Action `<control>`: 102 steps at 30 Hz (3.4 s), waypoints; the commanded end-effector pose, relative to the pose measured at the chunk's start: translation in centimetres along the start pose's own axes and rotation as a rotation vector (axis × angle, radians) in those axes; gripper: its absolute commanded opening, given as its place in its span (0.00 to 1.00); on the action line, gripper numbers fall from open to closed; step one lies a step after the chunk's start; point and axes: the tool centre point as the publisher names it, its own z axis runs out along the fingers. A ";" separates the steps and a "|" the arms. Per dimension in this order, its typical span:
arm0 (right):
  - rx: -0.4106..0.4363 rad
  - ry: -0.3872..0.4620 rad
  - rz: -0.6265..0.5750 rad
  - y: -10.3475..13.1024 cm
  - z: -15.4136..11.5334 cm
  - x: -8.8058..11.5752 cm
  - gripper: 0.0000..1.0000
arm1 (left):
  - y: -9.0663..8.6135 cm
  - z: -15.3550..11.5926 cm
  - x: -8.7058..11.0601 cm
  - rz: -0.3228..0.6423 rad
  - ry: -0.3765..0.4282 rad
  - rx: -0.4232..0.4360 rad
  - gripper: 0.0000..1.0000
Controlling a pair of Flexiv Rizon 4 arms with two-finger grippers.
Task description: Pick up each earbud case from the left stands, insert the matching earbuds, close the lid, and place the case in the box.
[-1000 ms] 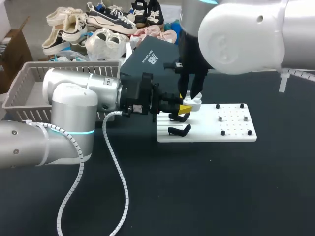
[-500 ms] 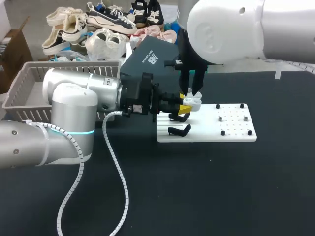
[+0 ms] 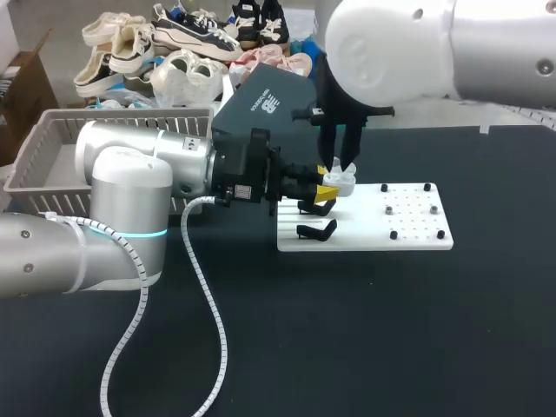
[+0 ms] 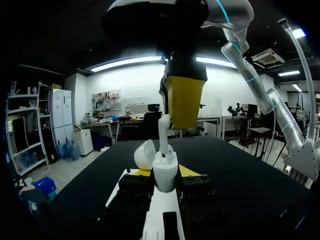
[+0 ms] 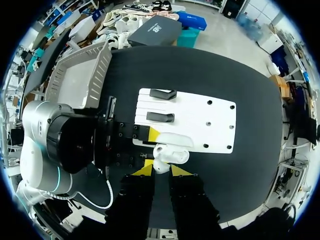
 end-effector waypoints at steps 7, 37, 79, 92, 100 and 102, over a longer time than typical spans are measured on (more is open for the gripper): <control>0.010 0.018 0.002 0.1 1.0 -0.3 0.00 | 0.2 0.1 0.1 0.001 -0.001 0.003 0.00; -0.009 0.018 0.026 -0.3 1.6 -0.5 0.00 | 0.2 0.1 0.1 0.001 -0.001 0.003 0.00; 0.015 -0.006 0.142 -1.6 0.4 -0.2 1.00 | 0.2 0.1 0.1 0.001 -0.001 0.003 0.00; 0.012 -0.017 0.353 -4.7 -0.2 -3.0 1.00 | 0.2 0.1 0.1 0.001 -0.001 0.003 0.00; 0.025 0.002 0.412 -5.8 1.2 -4.6 1.00 | 0.2 0.1 0.1 0.001 -0.001 0.003 0.00; 0.027 0.004 0.420 -5.9 1.6 -4.9 1.00 | 0.2 0.1 0.1 0.001 -0.001 0.003 0.00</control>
